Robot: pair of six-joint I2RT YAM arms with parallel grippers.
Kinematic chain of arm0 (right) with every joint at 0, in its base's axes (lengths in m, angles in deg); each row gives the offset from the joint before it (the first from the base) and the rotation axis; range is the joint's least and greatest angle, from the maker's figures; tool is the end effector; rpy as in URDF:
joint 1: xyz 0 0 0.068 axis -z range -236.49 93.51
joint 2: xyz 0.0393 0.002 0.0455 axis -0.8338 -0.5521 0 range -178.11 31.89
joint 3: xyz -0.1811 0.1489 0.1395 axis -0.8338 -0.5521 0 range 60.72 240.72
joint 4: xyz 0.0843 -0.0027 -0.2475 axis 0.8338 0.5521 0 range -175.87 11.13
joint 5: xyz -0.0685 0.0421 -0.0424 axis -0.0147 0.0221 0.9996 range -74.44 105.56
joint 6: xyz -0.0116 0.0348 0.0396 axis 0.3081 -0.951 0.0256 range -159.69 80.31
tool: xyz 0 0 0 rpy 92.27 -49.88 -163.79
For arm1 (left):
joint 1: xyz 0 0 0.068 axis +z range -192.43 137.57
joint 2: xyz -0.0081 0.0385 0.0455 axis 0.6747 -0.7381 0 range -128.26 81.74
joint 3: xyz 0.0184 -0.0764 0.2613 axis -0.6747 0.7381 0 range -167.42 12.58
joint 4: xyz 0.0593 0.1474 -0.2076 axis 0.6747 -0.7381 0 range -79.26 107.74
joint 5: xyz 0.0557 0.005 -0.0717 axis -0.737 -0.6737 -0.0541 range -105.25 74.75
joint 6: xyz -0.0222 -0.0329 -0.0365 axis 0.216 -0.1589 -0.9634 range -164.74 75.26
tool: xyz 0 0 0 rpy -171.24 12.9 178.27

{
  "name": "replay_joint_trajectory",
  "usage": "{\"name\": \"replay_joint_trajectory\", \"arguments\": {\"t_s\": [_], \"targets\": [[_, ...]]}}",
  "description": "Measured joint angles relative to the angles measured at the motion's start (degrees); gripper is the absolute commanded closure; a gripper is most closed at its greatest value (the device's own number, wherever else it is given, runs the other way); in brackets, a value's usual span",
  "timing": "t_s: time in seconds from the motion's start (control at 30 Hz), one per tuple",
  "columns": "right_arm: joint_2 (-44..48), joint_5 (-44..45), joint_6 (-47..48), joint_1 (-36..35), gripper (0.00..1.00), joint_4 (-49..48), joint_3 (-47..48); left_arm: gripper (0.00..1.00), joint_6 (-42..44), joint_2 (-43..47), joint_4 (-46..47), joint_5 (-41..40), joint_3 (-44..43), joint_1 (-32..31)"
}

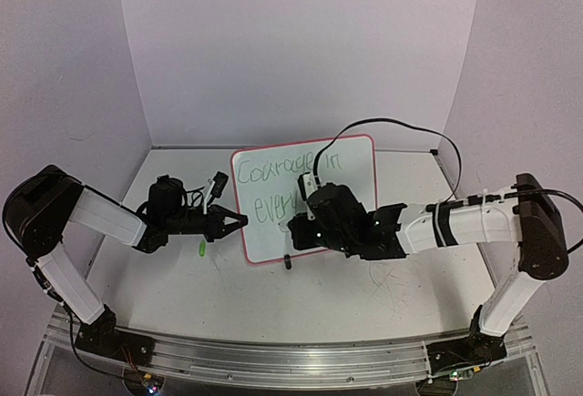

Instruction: Write a sentence on the whiteboard

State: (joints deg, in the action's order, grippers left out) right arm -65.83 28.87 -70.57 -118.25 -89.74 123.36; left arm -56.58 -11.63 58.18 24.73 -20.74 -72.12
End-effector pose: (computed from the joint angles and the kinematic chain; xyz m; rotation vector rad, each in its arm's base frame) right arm 0.1887 0.3339 0.2270 -0.4421 2.1387 0.7124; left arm 0.2538 -0.1710 0.1608 0.7910 1.8356 -1.1427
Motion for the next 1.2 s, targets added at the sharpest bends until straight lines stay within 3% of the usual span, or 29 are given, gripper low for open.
{"name": "replay_joint_trajectory", "arguments": {"t_s": [0.33, 1.2], "targets": [[13.3, 3.6, 0.8, 0.7, 1.0, -1.6, -8.4, 1.0, 0.1, 0.1, 0.0, 0.3, 0.0, 0.0], [11.9, 5.1, 0.8, 0.7, 1.0, -1.3, -8.9, 1.0, 0.1, 0.4, -0.5, 0.3, 0.0, -0.1]]}}
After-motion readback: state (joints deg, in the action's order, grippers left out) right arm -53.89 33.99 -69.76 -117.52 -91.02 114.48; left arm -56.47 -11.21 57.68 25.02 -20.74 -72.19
